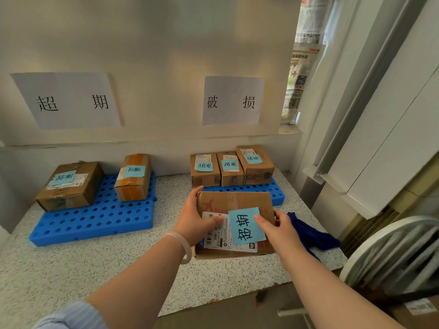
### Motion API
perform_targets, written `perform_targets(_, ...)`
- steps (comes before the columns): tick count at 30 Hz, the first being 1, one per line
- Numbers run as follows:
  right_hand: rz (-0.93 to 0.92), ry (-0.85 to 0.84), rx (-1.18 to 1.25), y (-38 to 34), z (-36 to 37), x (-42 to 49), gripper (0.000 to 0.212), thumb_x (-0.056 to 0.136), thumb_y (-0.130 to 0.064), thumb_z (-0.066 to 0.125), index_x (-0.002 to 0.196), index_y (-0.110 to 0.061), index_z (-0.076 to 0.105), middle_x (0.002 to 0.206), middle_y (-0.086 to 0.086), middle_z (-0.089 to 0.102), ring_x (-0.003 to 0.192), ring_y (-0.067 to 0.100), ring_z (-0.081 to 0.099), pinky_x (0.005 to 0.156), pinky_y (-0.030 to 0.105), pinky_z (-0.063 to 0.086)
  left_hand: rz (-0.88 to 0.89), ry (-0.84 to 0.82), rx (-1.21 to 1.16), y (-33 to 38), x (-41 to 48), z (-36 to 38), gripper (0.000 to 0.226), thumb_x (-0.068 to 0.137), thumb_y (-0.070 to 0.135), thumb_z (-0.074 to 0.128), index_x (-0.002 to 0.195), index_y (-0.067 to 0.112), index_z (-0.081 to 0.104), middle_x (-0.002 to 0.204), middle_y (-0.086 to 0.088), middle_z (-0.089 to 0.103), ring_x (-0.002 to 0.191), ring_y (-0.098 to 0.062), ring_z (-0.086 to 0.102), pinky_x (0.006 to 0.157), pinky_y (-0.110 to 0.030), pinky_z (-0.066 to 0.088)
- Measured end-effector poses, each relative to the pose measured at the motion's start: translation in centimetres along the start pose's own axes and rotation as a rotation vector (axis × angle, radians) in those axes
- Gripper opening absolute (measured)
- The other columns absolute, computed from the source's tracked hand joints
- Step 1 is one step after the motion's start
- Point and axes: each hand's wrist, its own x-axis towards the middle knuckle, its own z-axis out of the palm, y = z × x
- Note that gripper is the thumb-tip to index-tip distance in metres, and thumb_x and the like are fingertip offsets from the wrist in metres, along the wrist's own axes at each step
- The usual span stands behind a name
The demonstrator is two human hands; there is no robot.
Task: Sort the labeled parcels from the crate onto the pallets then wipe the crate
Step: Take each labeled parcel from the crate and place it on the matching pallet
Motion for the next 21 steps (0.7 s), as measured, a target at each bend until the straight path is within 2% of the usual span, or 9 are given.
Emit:
perform_targets(3,-0.071,-0.027,-0.102,-0.6,-0.4,0.3,0.066,0.083,-0.039,0.074,0.138,-0.027,0.04,0.102,-0.01,0.061,0.087,0.009,0.065,0.063,0.027,0.055,0.016,-0.012,0.033,0.1,0.0,-0.2,0.082,0.079,0.015,0.078,0.136,0.04,0.026,0.12,0.004,0.052,0.099,-0.018,0.066,0.074,-0.037,0.061)
perform_targets(6,-0.16,-0.055,-0.213,-1.7,-0.9,0.9,0.074,0.081,-0.039,0.076,0.142,-0.027,0.036,0.107,-0.01,0.059,0.087,0.001,0.06,0.062,0.021,0.05,0.036,-0.004,0.067,0.2,0.3,-0.5,0.075,0.081,0.012,0.075,0.133,0.039,0.028,0.122,0.003,0.05,0.103,-0.021,0.064,0.08,-0.044,0.06)
perform_targets(9,-0.208,-0.059,-0.31,-2.8,-1.4,1.3,0.078,0.081,-0.043,0.075,0.144,-0.03,0.031,0.118,-0.007,0.056,0.088,0.002,0.052,0.058,0.016,0.04,0.053,0.004,0.049,0.2,0.6,-0.6,0.071,0.082,0.009,0.073,0.133,0.036,0.031,0.125,-0.001,0.05,0.105,-0.02,0.063,0.082,-0.047,0.059)
perform_targets(11,-0.197,-0.063,-0.305,-3.1,-1.6,1.7,0.084,0.082,-0.044,0.074,0.149,-0.032,0.023,0.12,-0.006,0.051,0.092,0.006,0.049,0.059,0.016,0.037,0.067,0.028,0.023,0.2,0.6,-0.7,0.073,0.082,0.01,0.074,0.135,0.035,0.031,0.13,0.003,0.049,0.111,-0.019,0.059,0.085,-0.046,0.058)
perform_targets(13,-0.168,-0.076,-0.275,-2.9,-1.5,2.0,0.089,0.08,-0.046,0.074,0.151,-0.033,0.021,0.126,-0.003,0.05,0.102,0.011,0.048,0.068,0.021,0.041,0.096,0.086,0.031,0.3,0.8,-0.8,0.075,0.081,0.014,0.075,0.139,0.032,0.03,0.133,0.007,0.046,0.117,-0.017,0.053,0.088,-0.04,0.056)
perform_targets(16,-0.125,-0.092,-0.214,-2.1,-0.7,2.3,0.08,0.079,-0.044,0.076,0.144,-0.03,0.032,0.126,0.0,0.054,0.104,0.013,0.052,0.076,0.027,0.046,0.13,0.174,0.109,0.3,1.2,-1.0,0.068,0.08,0.023,0.077,0.137,0.027,0.039,0.129,0.004,0.05,0.113,-0.014,0.054,0.078,-0.027,0.054)
perform_targets(17,-0.107,-0.088,-0.177,-1.9,-0.4,2.3,0.077,0.079,-0.042,0.077,0.142,-0.029,0.034,0.124,0.0,0.057,0.104,0.014,0.056,0.079,0.031,0.05,0.138,0.163,0.132,0.4,1.2,-1.1,0.07,0.078,0.029,0.077,0.138,0.03,0.04,0.128,0.003,0.052,0.111,-0.013,0.056,0.077,-0.027,0.055)
perform_targets(19,-0.062,-0.083,-0.107,-1.3,0.4,2.3,0.076,0.078,-0.038,0.079,0.139,-0.028,0.035,0.119,0.0,0.059,0.103,0.018,0.061,0.083,0.041,0.056,0.15,0.117,0.16,0.4,1.3,-1.2,0.083,0.07,0.044,0.078,0.141,0.043,0.034,0.13,0.004,0.053,0.109,-0.014,0.06,0.081,-0.037,0.059)
perform_targets(21,-0.017,-0.082,-0.066,-0.8,0.8,2.4,0.079,0.075,-0.037,0.082,0.136,-0.029,0.033,0.118,0.001,0.057,0.102,0.022,0.062,0.081,0.049,0.058,0.156,0.086,0.19,0.5,1.4,-1.4,0.089,0.071,0.04,0.079,0.142,0.052,0.026,0.129,0.006,0.052,0.108,-0.014,0.061,0.081,-0.041,0.059)
